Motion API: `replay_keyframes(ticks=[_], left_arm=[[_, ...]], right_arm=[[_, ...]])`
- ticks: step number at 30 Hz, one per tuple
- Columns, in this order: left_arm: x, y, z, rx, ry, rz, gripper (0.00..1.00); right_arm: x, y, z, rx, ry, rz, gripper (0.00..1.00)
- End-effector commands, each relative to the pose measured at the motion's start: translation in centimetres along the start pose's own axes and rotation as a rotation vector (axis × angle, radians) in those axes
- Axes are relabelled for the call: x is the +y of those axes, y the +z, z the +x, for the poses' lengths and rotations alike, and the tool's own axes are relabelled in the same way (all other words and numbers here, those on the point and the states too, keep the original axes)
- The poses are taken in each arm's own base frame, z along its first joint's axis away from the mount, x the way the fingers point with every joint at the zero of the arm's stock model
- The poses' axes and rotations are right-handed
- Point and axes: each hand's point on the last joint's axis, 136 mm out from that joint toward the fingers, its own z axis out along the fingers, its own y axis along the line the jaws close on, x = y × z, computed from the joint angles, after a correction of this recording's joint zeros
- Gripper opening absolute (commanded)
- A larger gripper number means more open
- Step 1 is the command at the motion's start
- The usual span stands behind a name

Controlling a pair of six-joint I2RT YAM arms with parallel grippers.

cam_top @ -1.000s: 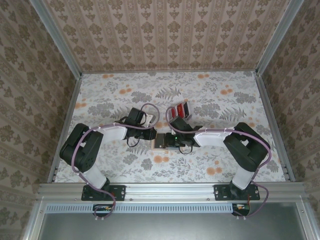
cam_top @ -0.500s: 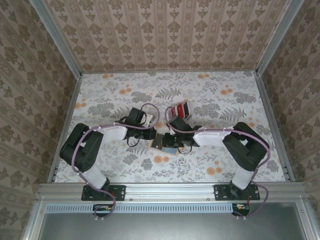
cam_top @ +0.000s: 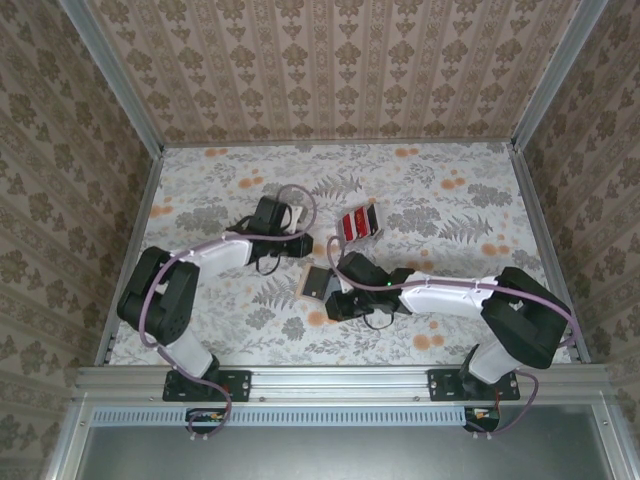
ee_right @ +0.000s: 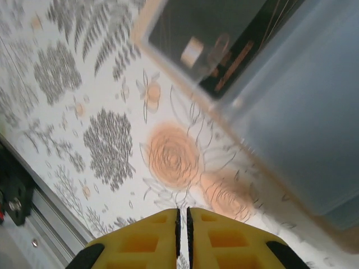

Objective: Put the credit cards into the card holder
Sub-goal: Insert the credit card into the card slot, then rotate the card holder at the center of the table.

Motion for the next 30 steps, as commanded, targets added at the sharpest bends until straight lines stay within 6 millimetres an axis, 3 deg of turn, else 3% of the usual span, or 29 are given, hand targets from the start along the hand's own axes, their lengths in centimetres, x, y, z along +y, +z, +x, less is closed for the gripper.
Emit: replay_keyframes(ticks=[1, 5, 11, 19, 30], left_arm=[[-0.3, 1.8, -2.0, 0.005, -0.030, 0.015, 0.18], [0.3, 3.8, -1.0, 0.069, -0.067, 0.017, 0.18], [2.5, 4.5, 4.5, 0.174, -0.123, -0.030, 0.18], [4.8, 1.6, 10.8, 0.222, -0.186, -0.138, 0.18], [4.7, -3.1, 15.7, 0.215, -0.241, -0.209, 0.18]], right_arm=[[-2.1, 1.1, 1.9, 0.039, 0.033, 0.065, 0.15], [-4.3, 0.8, 1.4, -0.033, 0.093, 0.119, 0.15], [-6.9, 1.1, -0.3, -0.108, 0.195, 0.111, 0.15], [-8.5, 0.9, -4.4, -0.186, 0.226, 0.116, 0.14], [-6.9, 2.3, -8.9, -0.184, 0.157, 0.089, 0.15]])
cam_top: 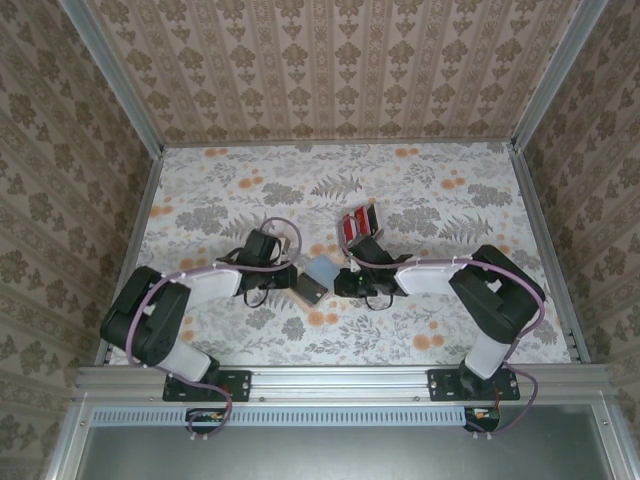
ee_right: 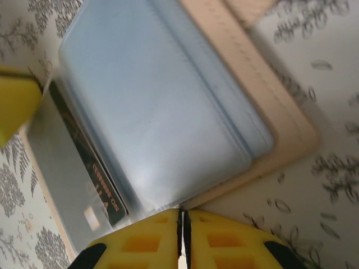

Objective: Put the credit cards into the card holder
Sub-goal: Rotate the card holder at the center of the table.

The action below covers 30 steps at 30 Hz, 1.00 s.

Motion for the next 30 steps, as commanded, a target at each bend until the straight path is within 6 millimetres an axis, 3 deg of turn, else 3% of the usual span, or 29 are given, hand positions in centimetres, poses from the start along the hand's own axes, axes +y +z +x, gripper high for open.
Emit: replay_keyframes(ticks=[1, 10, 23, 26, 30], left_arm=[[1.8, -0.7, 4.8, 0.118, -0.064, -0.089, 0.18], [-0.1, -1.1, 7.0, 0.092, -0.076, -0.065, 0.18], [-6.3, -0.4, 6.9, 0.025, -0.005, 0.013, 0.18], [-7.7, -0.1, 6.7, 0.012, 0.002, 0.035, 0.18], [-8.0, -0.1, 6.5, 0.007, 0.019, 0.016, 0.18]], right_arm=[[0.0, 0.9, -2.4, -0.053, -0.039, 0.029, 0.15], [1.8, 3.3, -4.5, 0.012, -0.102, 0.023, 0.15], [4.8, 7.1, -7.2, 0.147, -0.178, -0.058, 0.17], [5.4, 6.6, -7.5, 0.145, -0.198, -0.066, 0.18], [5.4, 4.3, -9.3, 0.084, -0.226, -0.031, 0.19]])
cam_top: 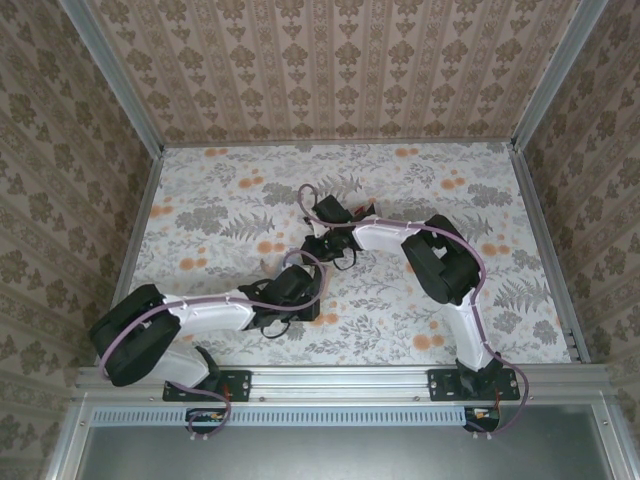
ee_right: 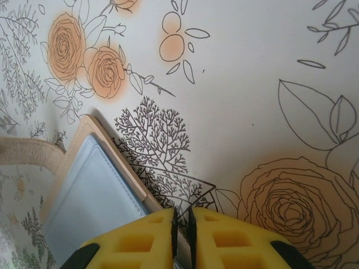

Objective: Put the credit cards into the card holder
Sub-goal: Rotate the card holder at the center of the table.

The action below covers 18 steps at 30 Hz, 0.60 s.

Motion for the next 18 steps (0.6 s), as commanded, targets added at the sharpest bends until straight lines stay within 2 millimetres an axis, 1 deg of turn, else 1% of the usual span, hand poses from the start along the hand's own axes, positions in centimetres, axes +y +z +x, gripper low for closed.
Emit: replay_keyframes(ticks=[1, 6, 10, 13, 18], left_arm=[[-1.0, -0.1, -0.9, -0.024, -0.014, 0.005, 0.18], [-1.6, -1.1, -2.2, -0.062, 0.013, -0.001, 0.19], [-1.6, -2.5, -4.1, -0.104, 0.069, -0.040, 0.19], [-2.3, -3.4, -6.6, -0.128, 0.111, -0.041, 0.20], [-2.8, -4.3, -10.7, -0.147, 0.167, -0.025, 0.20]], right_arm=[[0.1, -2.6, -0.9, -0.014, -0.034, 0.028, 0.21], [0.6, -7.6, -3.3, -0.127, -0.069, 0.062, 0.26], [0.3, -12.1, -4.5, -0.224, -0.091, 0.124, 0.32], [-0.5, -15.3, -5.0, -0.283, -0.097, 0.174, 0.37], [-2.0, -20.1, -5.5, -0.368, -0.086, 0.269, 0.39]])
